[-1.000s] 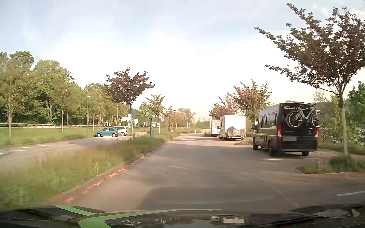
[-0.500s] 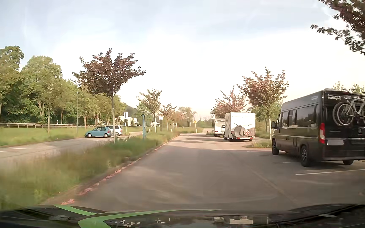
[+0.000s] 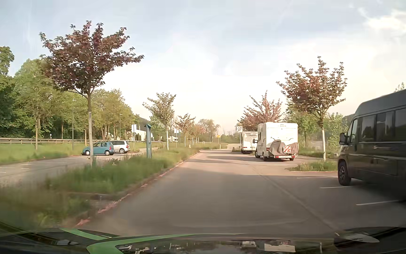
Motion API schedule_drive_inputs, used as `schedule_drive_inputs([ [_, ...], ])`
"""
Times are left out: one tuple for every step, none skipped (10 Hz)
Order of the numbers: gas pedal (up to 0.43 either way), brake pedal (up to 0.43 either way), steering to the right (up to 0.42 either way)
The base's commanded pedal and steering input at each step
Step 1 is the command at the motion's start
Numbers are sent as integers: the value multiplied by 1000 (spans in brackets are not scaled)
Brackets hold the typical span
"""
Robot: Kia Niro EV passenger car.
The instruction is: Follow the waypoints while adhering to traffic rules and regulations
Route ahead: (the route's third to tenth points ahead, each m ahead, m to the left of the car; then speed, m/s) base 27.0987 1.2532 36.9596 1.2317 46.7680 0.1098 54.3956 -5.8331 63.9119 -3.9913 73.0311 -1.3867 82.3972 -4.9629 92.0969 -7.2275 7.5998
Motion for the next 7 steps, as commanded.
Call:
schedule_drive_inputs([
  [0, 0, -1],
  [0, 0, -1],
  [0, 0, -2],
  [0, 0, -2],
  [0, 0, -1],
  [0, 0, -2],
  [0, 0, -1],
])
